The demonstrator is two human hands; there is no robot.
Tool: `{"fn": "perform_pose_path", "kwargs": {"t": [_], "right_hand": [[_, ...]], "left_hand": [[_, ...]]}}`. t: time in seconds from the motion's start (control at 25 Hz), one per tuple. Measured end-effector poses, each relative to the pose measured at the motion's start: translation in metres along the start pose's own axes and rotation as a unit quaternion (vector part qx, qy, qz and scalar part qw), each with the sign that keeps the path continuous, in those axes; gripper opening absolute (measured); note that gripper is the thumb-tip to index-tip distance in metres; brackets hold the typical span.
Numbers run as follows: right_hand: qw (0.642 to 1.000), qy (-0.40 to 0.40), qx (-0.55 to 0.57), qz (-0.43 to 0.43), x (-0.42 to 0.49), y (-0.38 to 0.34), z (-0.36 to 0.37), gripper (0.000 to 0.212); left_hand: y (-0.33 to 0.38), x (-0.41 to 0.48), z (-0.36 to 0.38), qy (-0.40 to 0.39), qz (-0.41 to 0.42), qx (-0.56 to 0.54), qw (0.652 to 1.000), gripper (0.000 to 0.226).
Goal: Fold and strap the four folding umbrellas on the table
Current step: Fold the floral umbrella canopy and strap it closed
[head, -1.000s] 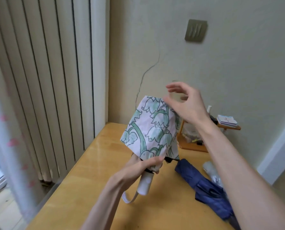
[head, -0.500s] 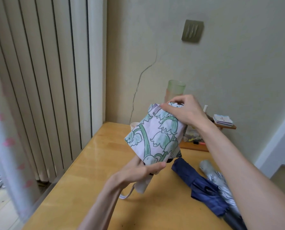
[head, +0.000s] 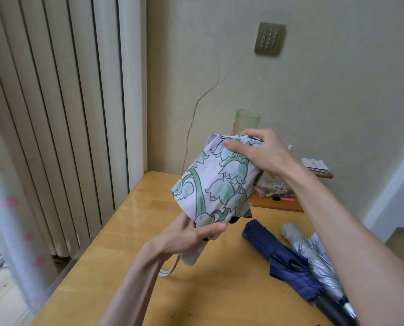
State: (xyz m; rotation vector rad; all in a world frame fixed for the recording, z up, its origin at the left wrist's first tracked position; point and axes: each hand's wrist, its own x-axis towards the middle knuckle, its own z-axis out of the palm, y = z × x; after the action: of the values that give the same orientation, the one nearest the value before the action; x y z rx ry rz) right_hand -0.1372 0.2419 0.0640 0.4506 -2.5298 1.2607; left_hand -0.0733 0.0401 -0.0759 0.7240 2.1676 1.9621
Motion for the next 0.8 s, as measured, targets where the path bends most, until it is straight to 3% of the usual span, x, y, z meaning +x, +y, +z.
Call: {"fn": "perform_pose_path", "kwargs": {"t": [0.08,0.16,0.28,0.32,0.36,0.4,0.48,0.6,0.72,0.8], "right_hand": [[0.999,0.046,0.000,-0.015,0.002,0.000,0.003,0.030],[0.996,0.085,0.002,-0.041,0.002,-0.001,0.001,0.029],[0.986,0.151,-0.055,-0.045,0.002,-0.004,-0.003,0.033],[0.981,0.171,-0.088,-0.033,0.001,-0.006,-0.003,0.034],[0.975,0.188,-0.115,-0.018,0.001,-0.007,-0.003,0.036],[0.970,0.200,-0.136,0.000,0.001,-0.009,-0.001,0.037],[0.964,0.201,-0.169,0.035,0.000,-0.013,0.004,0.034],[0.965,0.176,-0.185,0.063,-0.002,-0.020,0.015,0.034],[0.965,0.170,-0.190,0.063,-0.005,-0.025,0.027,0.044],[0.965,0.163,-0.196,0.057,-0.005,-0.027,0.032,0.046]], "left_hand": [[0.001,0.002,0.001,0.009,0.016,0.020,1.000,0.013],[-0.003,0.005,0.000,0.038,0.018,0.019,0.999,0.024],[-0.019,0.014,-0.006,0.170,0.026,-0.055,0.984,0.110],[-0.021,0.017,-0.005,0.245,0.056,-0.024,0.968,0.132],[-0.022,0.020,-0.003,0.315,0.109,0.052,0.941,0.140],[-0.022,0.022,0.003,0.363,0.170,0.142,0.905,0.136],[-0.020,0.026,0.026,0.341,0.264,0.280,0.858,0.117],[-0.025,0.029,0.048,0.268,0.212,0.301,0.890,0.109],[-0.032,0.029,0.043,0.280,0.157,0.167,0.932,0.103],[-0.039,0.031,0.038,0.262,0.148,0.096,0.949,0.086]]}}
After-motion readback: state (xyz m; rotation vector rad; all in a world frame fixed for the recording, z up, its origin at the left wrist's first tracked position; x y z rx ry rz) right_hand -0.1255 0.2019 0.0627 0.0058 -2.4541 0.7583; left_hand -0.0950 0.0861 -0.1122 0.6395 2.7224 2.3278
